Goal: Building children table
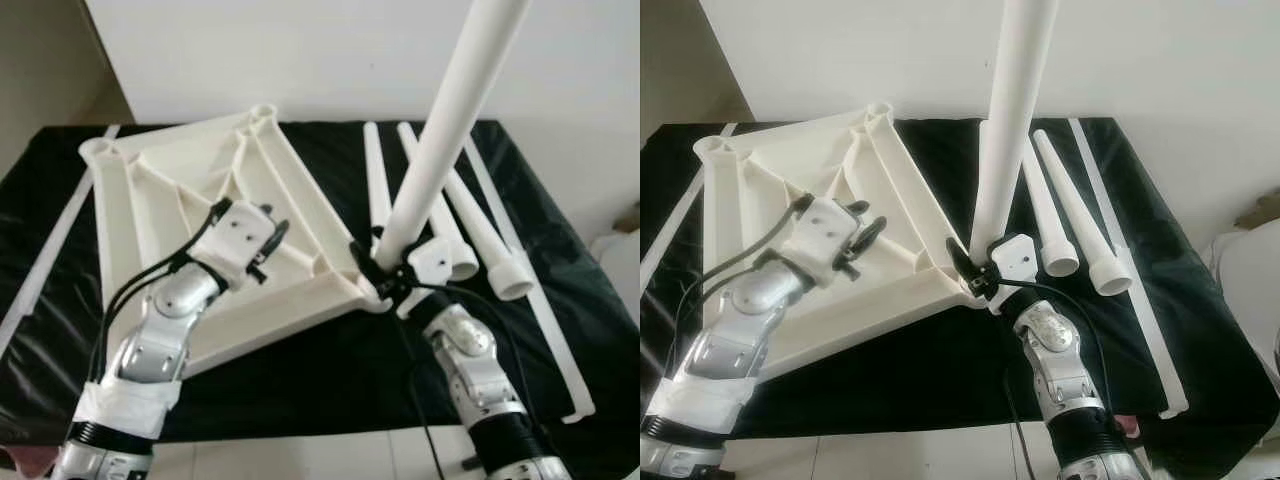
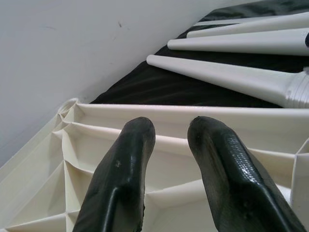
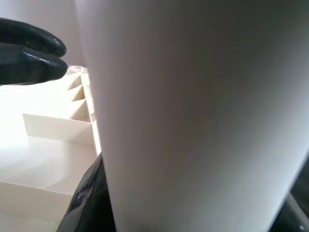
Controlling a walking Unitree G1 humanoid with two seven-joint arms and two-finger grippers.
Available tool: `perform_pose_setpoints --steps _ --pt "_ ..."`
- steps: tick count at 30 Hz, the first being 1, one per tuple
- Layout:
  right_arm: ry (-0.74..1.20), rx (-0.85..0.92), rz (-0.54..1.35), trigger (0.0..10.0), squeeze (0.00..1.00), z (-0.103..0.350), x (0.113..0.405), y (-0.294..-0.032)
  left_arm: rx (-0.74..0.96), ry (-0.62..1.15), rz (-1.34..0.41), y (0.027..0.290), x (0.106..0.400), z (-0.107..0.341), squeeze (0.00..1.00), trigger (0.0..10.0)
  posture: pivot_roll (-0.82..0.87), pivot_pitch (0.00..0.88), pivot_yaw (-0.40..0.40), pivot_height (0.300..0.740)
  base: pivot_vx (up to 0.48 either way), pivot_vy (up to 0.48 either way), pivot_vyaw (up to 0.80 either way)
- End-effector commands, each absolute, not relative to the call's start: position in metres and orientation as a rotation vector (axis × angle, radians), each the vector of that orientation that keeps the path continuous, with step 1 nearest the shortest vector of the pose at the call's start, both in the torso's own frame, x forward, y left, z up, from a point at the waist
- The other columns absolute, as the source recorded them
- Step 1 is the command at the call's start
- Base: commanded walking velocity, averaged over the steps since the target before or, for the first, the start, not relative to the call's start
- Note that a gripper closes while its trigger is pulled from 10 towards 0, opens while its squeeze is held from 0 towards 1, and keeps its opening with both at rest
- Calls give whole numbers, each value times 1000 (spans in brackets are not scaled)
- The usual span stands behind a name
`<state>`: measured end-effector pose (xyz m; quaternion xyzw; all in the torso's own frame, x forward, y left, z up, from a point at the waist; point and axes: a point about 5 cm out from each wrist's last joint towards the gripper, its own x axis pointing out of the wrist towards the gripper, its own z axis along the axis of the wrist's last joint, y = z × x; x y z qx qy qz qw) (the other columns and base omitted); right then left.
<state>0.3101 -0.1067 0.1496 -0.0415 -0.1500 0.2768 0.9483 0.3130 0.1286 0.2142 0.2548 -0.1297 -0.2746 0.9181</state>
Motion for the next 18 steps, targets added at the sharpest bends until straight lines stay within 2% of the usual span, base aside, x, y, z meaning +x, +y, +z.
perform_pose_setpoints --steps 1,11,18 --pt "-12 -6 515 10000 0 94 301 -113 522 -253 -568 129 311 211 0 10000 -69 152 24 740 0 0 0" --pt "-59 -23 446 10000 0 100 302 -113 523 -241 -571 129 310 209 0 10000 -67 149 41 740 0 0 0" --pt "-143 -124 384 10000 0 111 304 -114 530 -247 -581 127 312 212 0 10000 -68 152 47 740 0 0 0"
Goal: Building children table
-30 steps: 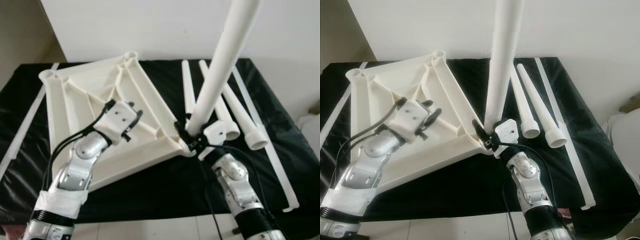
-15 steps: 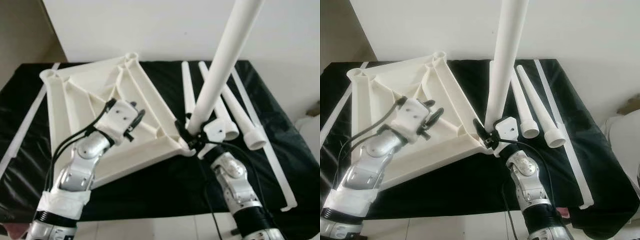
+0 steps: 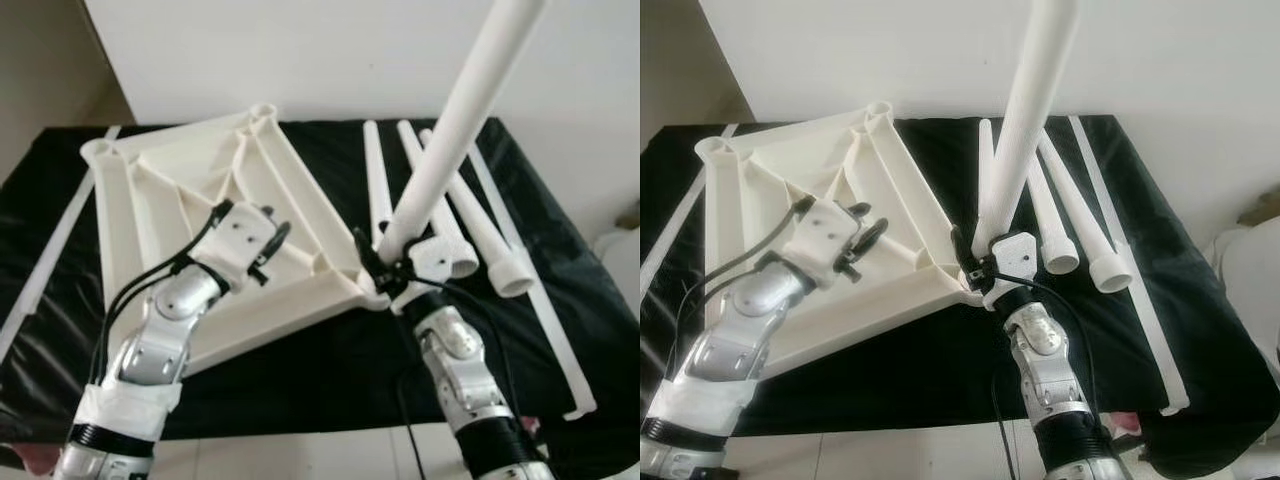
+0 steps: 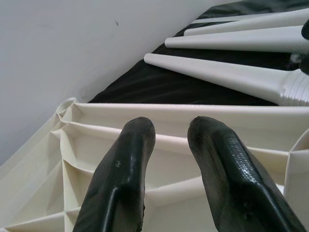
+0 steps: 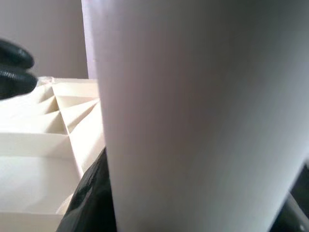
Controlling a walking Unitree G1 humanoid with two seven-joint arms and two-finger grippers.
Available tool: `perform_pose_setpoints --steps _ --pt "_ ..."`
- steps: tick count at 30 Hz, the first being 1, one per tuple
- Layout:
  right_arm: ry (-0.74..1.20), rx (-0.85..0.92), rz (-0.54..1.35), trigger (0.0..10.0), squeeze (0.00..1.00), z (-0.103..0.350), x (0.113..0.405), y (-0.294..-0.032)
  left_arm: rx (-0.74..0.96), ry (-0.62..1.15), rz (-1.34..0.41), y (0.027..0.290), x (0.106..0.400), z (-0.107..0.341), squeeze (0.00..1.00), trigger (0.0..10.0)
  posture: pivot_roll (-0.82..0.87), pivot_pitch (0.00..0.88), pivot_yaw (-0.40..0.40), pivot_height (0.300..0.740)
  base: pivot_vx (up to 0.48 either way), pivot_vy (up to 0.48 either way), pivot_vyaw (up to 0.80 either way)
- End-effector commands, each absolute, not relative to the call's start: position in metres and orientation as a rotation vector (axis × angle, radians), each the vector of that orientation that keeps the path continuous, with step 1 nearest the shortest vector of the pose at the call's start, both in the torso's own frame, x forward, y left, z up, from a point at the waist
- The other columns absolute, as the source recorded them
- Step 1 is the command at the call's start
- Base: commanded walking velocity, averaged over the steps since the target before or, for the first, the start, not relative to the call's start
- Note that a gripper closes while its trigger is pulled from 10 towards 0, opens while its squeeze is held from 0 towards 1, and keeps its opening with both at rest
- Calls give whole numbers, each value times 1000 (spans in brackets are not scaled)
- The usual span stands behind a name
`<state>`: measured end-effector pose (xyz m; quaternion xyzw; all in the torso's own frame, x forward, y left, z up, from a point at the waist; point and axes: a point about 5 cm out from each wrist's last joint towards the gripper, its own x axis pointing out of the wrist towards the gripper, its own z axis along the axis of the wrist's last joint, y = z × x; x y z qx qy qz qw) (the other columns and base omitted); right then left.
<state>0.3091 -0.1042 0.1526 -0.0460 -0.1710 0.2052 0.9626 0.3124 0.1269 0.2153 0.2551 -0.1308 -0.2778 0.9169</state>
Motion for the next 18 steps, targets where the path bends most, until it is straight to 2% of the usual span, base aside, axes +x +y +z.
perform_pose_setpoints --steps 1,13,16,18 --pt "-159 -153 393 10000 0 112 303 -113 528 -244 -581 127 312 211 0 10000 -69 153 47 740 0 0 0" --pt "-166 -271 492 10000 0 109 298 -108 523 -239 -581 127 312 210 0 10000 -70 154 48 740 0 0 0" --pt "-134 -250 504 10000 0 105 299 -110 524 -238 -581 127 312 210 0 10000 -66 155 48 740 0 0 0" --pt "-78 -174 472 10000 0 102 305 -116 526 -239 -577 129 313 211 0 10000 -62 156 47 740 0 0 0"
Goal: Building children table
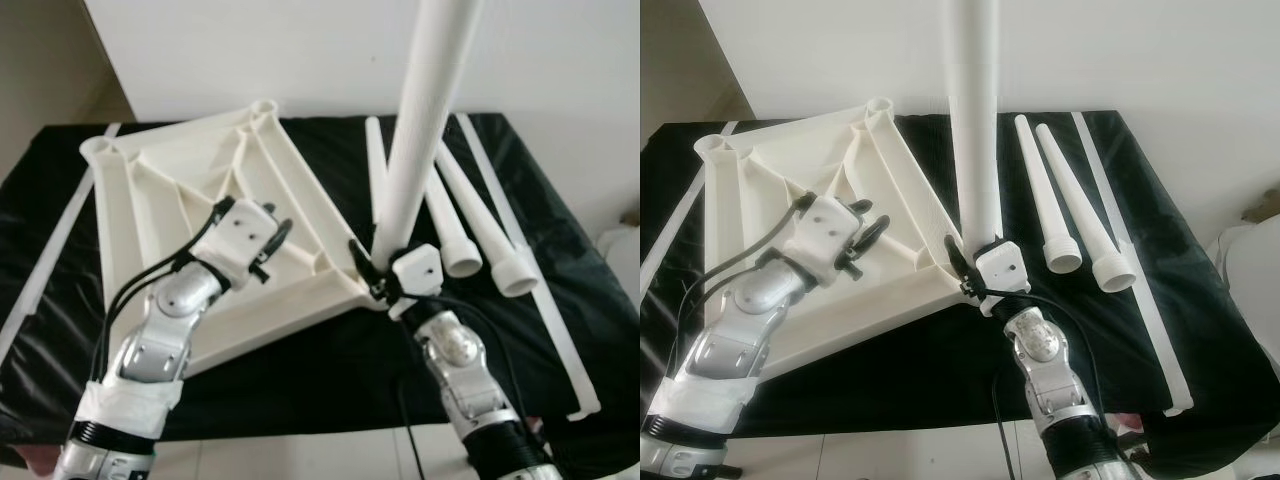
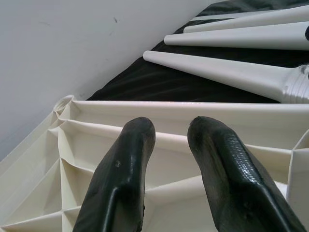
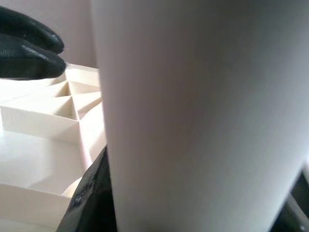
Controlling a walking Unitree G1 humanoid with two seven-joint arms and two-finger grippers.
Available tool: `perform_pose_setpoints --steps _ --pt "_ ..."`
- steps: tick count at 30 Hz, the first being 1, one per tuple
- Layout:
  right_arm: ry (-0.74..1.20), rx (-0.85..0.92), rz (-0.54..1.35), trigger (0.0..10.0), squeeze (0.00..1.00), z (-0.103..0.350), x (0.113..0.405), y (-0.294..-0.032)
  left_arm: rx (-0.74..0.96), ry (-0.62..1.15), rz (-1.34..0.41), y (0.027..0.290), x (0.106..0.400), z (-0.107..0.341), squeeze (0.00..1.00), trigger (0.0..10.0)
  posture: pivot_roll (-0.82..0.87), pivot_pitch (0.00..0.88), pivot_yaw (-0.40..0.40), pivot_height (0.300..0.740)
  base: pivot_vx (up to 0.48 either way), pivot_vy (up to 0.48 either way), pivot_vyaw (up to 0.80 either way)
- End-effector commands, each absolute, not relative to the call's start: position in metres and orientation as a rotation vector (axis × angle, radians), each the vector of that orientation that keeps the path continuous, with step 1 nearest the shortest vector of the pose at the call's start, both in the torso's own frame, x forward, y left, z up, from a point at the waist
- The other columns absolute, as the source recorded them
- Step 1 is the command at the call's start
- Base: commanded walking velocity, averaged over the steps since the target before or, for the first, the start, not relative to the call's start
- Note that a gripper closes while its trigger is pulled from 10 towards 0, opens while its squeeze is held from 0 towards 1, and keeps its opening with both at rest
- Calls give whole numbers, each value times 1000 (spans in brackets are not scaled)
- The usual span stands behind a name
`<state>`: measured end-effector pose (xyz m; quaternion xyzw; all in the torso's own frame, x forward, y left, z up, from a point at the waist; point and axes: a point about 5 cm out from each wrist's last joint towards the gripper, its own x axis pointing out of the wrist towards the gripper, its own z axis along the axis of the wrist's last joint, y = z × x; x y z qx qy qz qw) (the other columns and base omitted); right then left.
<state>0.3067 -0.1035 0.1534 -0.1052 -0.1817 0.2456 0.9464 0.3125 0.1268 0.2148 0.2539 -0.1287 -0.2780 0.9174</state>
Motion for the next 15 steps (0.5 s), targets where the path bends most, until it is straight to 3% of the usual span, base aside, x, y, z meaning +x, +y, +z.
perform_pose_setpoints --steps 1,15 --pt "-78 -174 472 10000 0 102 305 -116 526 -239 -577 129 313 211 0 10000 -62 156 47 740 0 0 0" --pt "43 -52 386 10000 0 96 317 -121 532 -239 -562 133 312 213 0 10000 -49 159 44 740 0 0 0"
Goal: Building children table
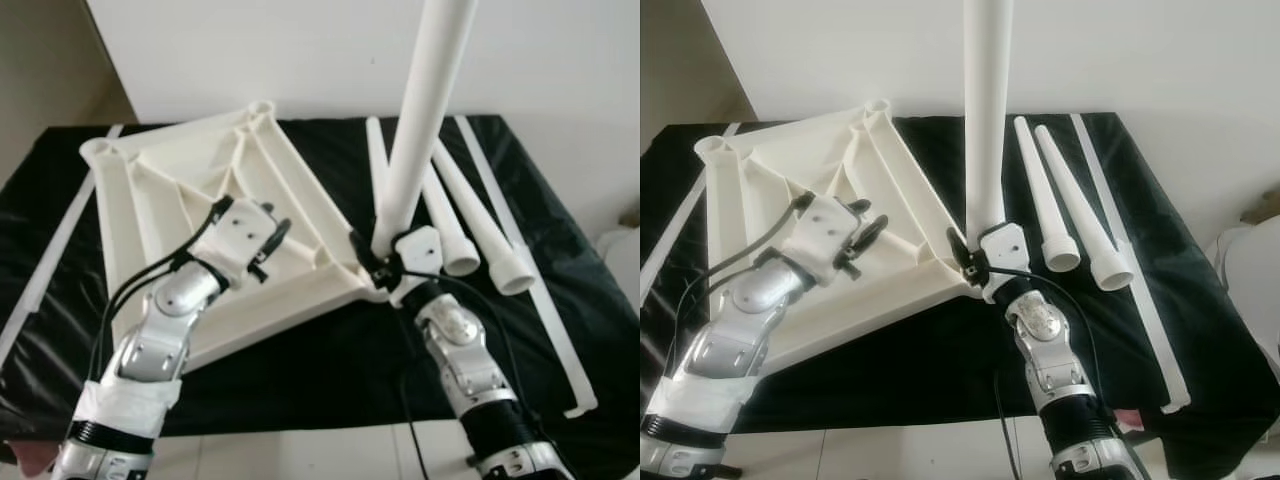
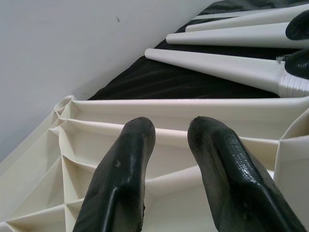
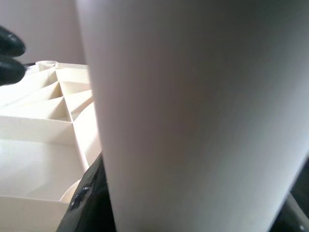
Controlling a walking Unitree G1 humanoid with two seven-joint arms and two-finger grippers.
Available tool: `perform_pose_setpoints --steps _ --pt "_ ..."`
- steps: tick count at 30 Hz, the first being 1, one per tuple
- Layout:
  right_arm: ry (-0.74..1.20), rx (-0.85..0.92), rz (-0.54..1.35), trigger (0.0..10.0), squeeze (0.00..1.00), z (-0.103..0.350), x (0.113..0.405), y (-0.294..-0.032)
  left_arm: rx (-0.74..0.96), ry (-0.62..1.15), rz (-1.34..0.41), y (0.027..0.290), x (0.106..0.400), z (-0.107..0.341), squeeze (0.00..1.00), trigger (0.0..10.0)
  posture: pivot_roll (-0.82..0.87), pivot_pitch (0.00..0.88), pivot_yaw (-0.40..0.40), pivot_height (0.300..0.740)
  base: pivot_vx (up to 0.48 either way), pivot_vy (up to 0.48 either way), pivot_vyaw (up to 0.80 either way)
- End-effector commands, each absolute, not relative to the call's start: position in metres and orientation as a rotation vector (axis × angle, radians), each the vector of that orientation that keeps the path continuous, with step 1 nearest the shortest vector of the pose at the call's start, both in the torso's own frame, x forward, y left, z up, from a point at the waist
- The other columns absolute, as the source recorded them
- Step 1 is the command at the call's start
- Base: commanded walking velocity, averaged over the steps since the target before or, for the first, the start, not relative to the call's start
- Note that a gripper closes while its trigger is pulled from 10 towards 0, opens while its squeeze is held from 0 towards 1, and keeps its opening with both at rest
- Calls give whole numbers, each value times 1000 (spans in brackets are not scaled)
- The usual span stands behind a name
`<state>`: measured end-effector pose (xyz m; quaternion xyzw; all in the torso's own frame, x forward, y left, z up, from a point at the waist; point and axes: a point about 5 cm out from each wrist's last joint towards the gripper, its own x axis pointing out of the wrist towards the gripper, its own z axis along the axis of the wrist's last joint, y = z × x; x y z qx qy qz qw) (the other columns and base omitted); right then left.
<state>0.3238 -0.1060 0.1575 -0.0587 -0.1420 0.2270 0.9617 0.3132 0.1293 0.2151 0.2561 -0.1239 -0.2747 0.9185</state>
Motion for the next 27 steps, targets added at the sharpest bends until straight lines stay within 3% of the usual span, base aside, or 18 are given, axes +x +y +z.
perform_pose_setpoints --steps 1,16,27 --pt "51 -34 375 10000 0 96 318 -121 532 -239 -562 133 312 213 0 10000 -49 158 44 740 0 0 0" --pt "109 143 282 10000 0 94 319 -116 531 -242 -575 130 312 214 0 10000 -52 148 45 740 0 0 0" --pt "-135 -62 410 10000 0 126 313 -102 524 -244 -573 129 312 214 0 10000 -50 139 31 740 0 0 0"
